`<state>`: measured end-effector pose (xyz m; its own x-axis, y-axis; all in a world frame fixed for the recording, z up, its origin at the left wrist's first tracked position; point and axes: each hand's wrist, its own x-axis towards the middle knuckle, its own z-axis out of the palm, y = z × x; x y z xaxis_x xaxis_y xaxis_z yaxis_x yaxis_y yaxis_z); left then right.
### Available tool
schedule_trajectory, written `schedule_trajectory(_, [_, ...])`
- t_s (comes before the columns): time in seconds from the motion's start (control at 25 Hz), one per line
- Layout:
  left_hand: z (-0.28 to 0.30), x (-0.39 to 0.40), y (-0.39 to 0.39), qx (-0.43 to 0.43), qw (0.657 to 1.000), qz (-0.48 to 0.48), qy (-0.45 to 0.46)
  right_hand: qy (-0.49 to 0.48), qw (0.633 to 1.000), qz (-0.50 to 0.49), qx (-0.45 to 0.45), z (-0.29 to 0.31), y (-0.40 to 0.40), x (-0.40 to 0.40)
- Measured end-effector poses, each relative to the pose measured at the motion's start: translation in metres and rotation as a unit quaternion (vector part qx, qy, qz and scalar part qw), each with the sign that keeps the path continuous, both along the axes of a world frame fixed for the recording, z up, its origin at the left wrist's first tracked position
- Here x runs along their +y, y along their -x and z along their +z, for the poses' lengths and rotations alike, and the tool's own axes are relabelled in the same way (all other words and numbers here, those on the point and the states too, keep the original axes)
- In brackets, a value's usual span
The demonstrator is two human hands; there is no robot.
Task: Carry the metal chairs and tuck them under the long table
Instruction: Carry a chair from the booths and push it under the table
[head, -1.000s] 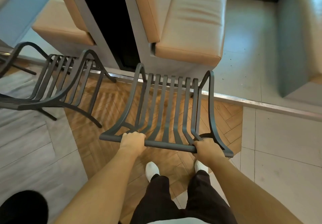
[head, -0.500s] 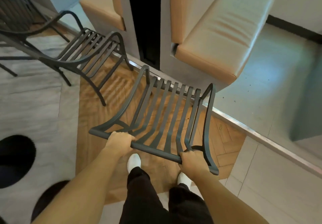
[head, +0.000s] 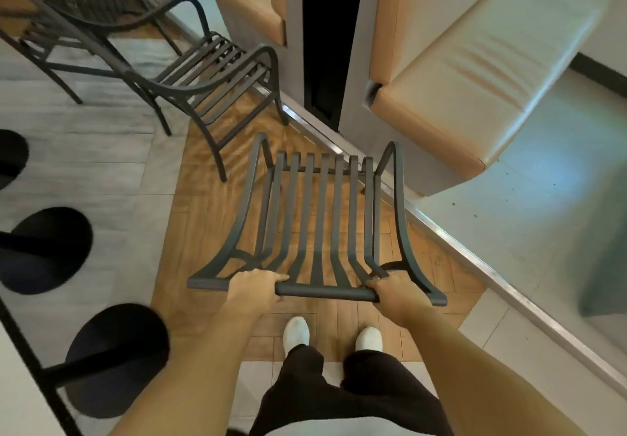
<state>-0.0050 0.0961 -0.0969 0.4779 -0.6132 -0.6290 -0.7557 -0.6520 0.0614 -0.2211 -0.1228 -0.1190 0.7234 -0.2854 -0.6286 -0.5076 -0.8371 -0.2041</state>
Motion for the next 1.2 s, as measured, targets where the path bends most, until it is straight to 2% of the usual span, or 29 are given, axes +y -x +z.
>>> schedule_trajectory(0.24, [-0.007, -0.016, 0.04, -0.021, 0.995, 0.092, -0.027, 0.011, 0.996, 0.085, -0.011, -0.008, 0.01, -0.039])
schedule_trajectory(0.4, [-0.014, -0.028, 0.08, -0.015, 0.987, 0.155, -0.051, 0.012, 0.984, 0.178, -0.017, -0.004, 0.02, -0.071])
schedule_trajectory(0.8, [-0.019, -0.069, 0.141, -0.019, 0.966, 0.257, -0.028, 0.013, 0.963, 0.269, 0.021, 0.007, 0.002, -0.149])
schedule_trajectory(0.96, [-0.013, -0.1, 0.17, -0.01, 0.942, 0.332, -0.04, 0.005, 0.948, 0.317, 0.03, 0.013, -0.007, -0.179])
schedule_trajectory(1.2, [-0.004, -0.154, 0.217, 0.006, 0.907, 0.42, -0.043, 0.008, 0.904, 0.425, 0.039, 0.025, -0.022, -0.232])
